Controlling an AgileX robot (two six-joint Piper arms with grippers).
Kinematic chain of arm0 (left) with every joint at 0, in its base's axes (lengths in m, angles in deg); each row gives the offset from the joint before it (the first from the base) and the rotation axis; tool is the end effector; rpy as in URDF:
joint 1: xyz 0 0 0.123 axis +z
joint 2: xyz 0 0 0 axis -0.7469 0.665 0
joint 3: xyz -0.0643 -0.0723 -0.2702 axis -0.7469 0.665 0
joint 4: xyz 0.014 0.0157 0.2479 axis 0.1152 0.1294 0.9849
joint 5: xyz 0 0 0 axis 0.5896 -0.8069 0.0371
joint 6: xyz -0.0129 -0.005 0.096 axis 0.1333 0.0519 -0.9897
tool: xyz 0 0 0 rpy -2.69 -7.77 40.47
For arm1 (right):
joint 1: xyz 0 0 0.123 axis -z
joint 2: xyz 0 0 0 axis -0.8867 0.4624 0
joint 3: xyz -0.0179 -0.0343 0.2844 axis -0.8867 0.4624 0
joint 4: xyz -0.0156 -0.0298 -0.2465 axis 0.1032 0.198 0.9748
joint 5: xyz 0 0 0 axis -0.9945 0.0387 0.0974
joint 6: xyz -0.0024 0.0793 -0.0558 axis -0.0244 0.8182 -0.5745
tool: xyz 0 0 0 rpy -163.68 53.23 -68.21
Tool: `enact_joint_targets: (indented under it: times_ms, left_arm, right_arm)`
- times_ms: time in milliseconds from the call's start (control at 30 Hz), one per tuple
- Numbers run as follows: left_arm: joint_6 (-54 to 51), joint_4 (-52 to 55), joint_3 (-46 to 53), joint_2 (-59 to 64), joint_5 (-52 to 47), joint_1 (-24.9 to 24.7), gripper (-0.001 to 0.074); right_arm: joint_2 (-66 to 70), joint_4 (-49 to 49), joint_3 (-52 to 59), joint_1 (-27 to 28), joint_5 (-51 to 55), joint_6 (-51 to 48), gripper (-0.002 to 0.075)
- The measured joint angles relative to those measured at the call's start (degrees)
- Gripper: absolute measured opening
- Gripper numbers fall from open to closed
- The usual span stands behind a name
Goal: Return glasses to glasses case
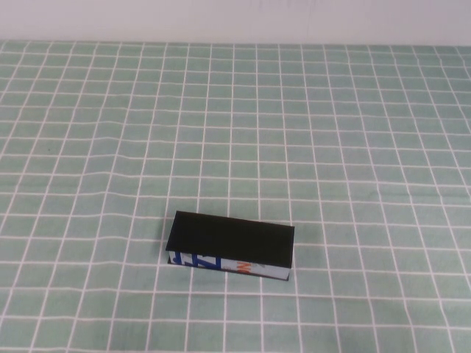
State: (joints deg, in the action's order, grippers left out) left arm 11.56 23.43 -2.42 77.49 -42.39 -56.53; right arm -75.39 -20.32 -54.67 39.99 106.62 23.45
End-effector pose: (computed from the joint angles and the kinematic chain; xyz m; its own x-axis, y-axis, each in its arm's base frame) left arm 0.0520 0.0003 0.1704 -0.3244 0.0910 -0.9415 0.0817 0.9943 0.0679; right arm 0.0205 0.0020 0.2684 -0.2098 -0.0772 -0.9747 -0.3232 0.9463 -0.0054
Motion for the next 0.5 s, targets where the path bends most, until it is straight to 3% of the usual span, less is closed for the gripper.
enact_joint_targets:
  times_ms: [500]
  left_arm:
    - [0.00,-0.33,0.36,-0.09,1.93,0.00,-0.0004]
  right_arm:
    - [0.00,0.00,0.00,0.00,-0.05,0.00,-0.0011]
